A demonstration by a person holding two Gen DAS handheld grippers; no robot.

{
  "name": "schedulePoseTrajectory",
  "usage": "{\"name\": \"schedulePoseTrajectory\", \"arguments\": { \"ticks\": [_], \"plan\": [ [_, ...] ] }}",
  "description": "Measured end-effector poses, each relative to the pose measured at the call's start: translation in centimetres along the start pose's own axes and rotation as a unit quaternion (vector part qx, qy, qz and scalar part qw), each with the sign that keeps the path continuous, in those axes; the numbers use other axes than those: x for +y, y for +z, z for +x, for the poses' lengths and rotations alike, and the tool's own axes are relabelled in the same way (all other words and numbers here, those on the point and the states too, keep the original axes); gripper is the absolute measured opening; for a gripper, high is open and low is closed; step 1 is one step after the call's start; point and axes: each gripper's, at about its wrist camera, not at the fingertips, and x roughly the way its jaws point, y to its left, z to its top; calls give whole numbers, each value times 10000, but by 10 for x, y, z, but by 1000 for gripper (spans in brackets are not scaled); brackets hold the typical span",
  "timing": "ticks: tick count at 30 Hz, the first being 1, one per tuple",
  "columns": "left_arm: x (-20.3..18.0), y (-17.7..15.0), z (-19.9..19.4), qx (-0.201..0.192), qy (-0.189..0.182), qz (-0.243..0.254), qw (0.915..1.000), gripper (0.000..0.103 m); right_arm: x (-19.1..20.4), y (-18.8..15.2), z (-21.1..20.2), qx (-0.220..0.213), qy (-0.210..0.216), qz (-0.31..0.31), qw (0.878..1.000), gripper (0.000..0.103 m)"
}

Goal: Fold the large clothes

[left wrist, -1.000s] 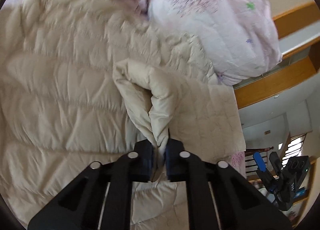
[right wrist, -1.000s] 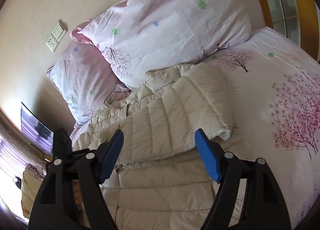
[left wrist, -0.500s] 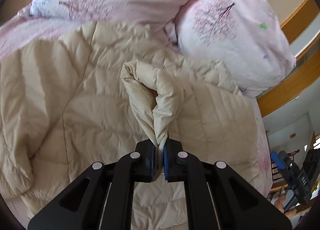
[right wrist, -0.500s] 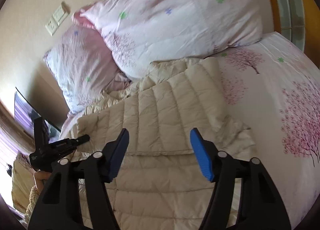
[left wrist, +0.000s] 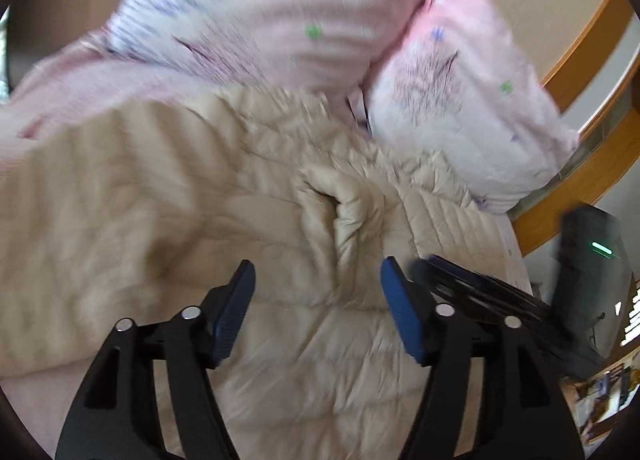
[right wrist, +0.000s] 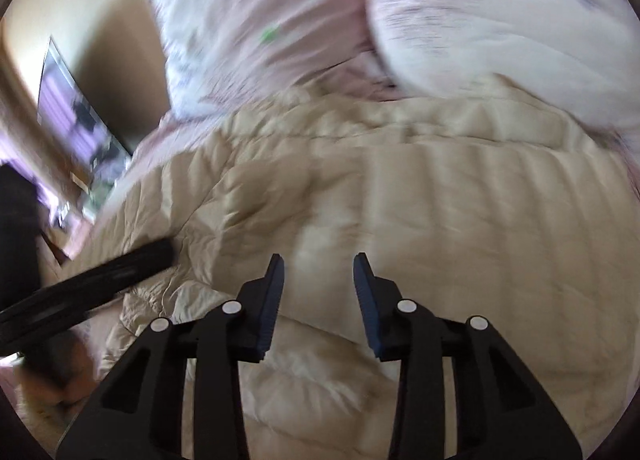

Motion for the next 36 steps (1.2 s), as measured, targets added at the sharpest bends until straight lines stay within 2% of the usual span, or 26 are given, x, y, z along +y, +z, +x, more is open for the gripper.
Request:
{"name": "schedulePoseTrajectory", "arguments": {
  "ticks": [2,4,7,8,10,11,12,13,18,21,24,26,30,32,33,36],
  "plan": [
    [8,-6,-29,-161,51,-105,9998,69,15,2,24,287,-151,-236,9992,37],
    [26,-14,-64,-325,251,-318,9987,69,24,1,49,545,-585,-435,9958,37],
    [52,-28,-102,-461,544,-530,9960,69,36,2,57,539,-906,-690,9920,37],
    [61,-34,-112,-495,666,-585,9948,69,35,3,53,551,-811,-578,9935,39],
    [84,-50,-135,-595,892,-826,9908,69,26,4,36,435,-347,-151,9983,51],
    [96,-57,-145,-636,940,-980,9887,69,21,2,28,377,-192,-8,9991,63],
    [109,-67,-155,-671,988,-1206,9855,69,16,0,16,262,39,189,9995,68],
    [120,-76,-163,-692,1008,-1405,9825,68,11,-1,8,202,161,295,9992,69],
    [164,-100,-176,-917,994,-2390,9616,68,-2,-8,-17,117,470,649,9967,69],
    [179,-104,-176,-1078,1111,-2728,9495,66,-3,-13,-25,93,461,657,9967,69],
    [200,-105,-175,-1241,1220,-3197,9314,66,-5,-18,-32,78,475,680,9965,69],
    [211,-106,-172,-1271,1206,-3392,9242,66,-8,-18,-34,68,493,703,9963,69],
    [224,-110,-173,-1490,1019,-3830,9059,63,-10,-19,-37,31,503,722,9961,69],
    [228,-114,-175,-1602,864,-4116,8930,63,-9,-20,-36,23,519,720,9961,69],
    [230,-117,-174,-1654,693,-4322,8838,63,-9,-20,-36,25,525,724,9960,69],
    [231,-122,-169,-1743,327,-4712,8640,63,-11,-22,-31,66,547,787,9954,69]
  ]
}}
